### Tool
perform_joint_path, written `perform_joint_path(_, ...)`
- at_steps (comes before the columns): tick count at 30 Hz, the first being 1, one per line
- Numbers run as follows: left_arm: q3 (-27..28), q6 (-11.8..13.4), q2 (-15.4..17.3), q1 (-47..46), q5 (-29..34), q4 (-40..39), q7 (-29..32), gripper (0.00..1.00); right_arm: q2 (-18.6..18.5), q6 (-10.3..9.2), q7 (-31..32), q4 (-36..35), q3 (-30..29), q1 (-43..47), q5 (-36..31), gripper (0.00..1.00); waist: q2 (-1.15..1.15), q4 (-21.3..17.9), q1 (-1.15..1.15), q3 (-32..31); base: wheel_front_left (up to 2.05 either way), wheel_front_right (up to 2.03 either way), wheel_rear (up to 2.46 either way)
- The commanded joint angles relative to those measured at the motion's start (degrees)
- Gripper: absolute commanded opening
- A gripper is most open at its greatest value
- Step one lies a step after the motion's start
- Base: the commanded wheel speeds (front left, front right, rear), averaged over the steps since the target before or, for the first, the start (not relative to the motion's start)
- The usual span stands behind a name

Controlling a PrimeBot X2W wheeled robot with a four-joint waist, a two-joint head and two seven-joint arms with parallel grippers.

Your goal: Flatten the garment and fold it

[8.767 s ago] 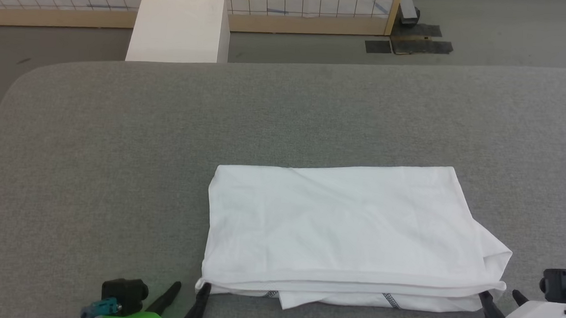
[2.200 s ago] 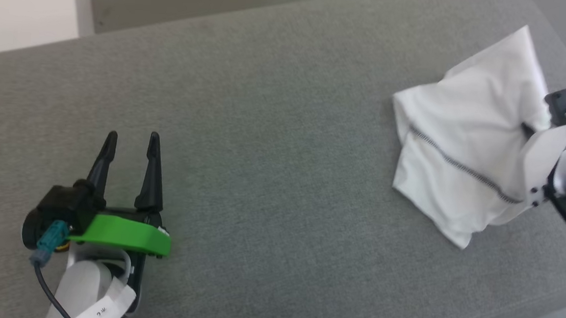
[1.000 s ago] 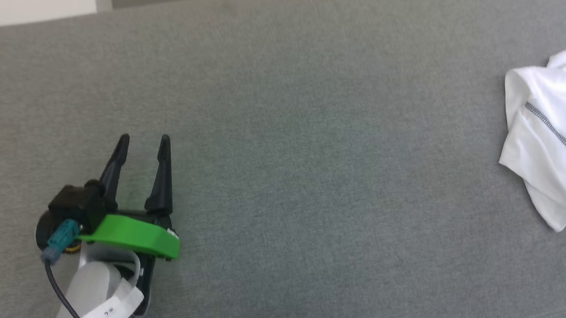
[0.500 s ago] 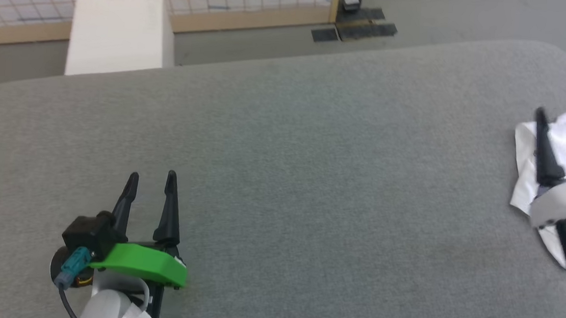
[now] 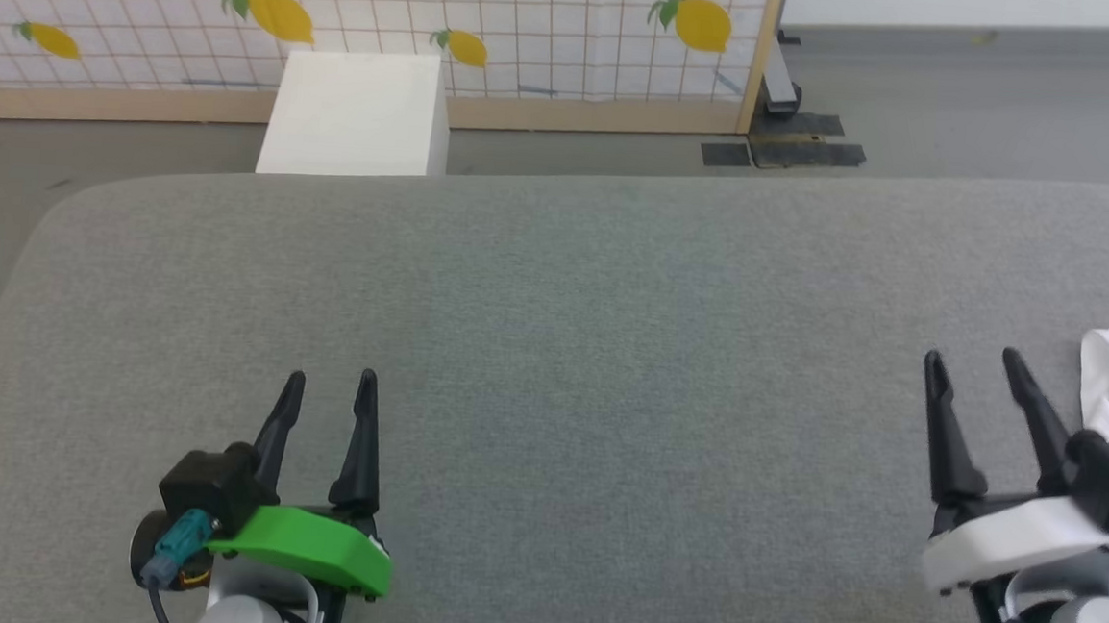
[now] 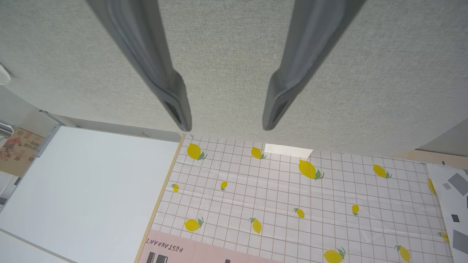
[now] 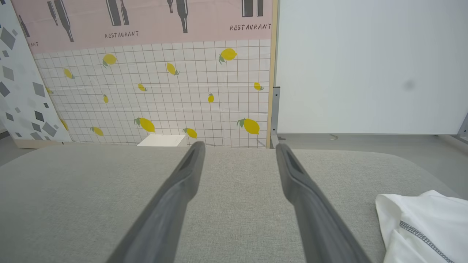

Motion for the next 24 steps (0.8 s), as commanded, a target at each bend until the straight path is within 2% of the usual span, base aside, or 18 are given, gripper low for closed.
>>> perform_joint_path(1,-0.1,-0.2,-0.2,1.0,0.1,0.2,-0.3,1.00,0.9,-0.10,-0.7,-0.2,0.1,1.3,-0.7,1.00,0.00,1.3,0.01,-1.2,0.00,0.00,0.00)
perform_joint_path(12,-1.7,0.2,-0.3,2.9,-0.1,0.6,-0.3,1.00,5.0,-0.10,-2.9,-1.3,-1.4,7.4,-4.1,1.00,0.00,2.4,0.01,-2.5,0.00,0.00,0.00)
perform_joint_path(24,-2.6,1.4,-0.3,3.1,-1.0,0.2,-0.3,1.00,6.0,-0.10,-3.4,-2.2,-1.5,9.5,-4.9,1.00,0.00,2.5,0.01,-2.3,0.00,0.00,0.00)
